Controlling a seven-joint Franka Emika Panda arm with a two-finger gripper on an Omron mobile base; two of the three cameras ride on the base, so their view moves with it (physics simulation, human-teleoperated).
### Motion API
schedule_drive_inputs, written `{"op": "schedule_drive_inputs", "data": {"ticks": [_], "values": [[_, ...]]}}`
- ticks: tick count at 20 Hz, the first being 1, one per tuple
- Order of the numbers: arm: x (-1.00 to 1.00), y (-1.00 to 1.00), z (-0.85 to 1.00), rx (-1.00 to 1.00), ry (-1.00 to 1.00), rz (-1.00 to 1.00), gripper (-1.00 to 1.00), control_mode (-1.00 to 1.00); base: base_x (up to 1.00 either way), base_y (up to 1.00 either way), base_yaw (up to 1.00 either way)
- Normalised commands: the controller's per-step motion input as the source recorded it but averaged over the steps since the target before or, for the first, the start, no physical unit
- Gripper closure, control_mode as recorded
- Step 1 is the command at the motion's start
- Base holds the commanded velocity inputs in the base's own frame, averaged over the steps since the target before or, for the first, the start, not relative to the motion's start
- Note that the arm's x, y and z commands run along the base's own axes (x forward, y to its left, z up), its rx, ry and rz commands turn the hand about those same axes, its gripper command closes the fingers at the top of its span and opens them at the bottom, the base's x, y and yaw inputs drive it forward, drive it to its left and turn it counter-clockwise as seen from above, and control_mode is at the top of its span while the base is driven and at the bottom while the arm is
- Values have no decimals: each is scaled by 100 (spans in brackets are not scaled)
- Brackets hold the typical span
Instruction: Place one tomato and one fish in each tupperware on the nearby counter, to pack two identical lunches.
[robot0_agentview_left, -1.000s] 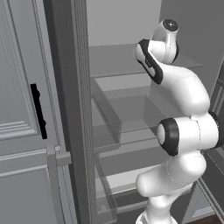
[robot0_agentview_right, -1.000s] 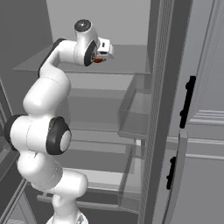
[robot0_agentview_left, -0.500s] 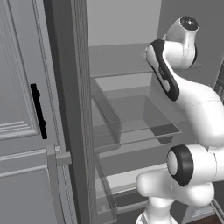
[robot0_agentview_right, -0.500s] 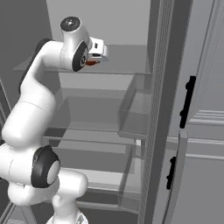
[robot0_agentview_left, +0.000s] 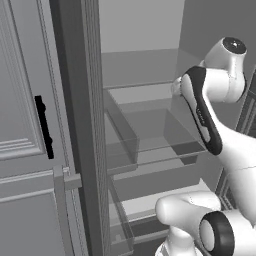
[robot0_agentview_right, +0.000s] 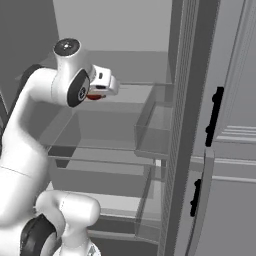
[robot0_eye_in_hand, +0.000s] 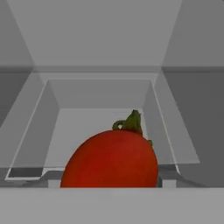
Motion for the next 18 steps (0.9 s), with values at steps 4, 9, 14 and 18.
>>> {"op": "schedule_drive_inputs", "data": {"ticks": [4,9,14,18], "values": [[-100,0,-88,-1,12,0,100,-100,0,0,0],[-90,2,-91,-3,17,0,100,-100,0,0,0],[-39,5,-40,0,23,0,100,-100,0,0,0],[-12,0,-4,0,6,0,100,-100,0,0,0]]}}
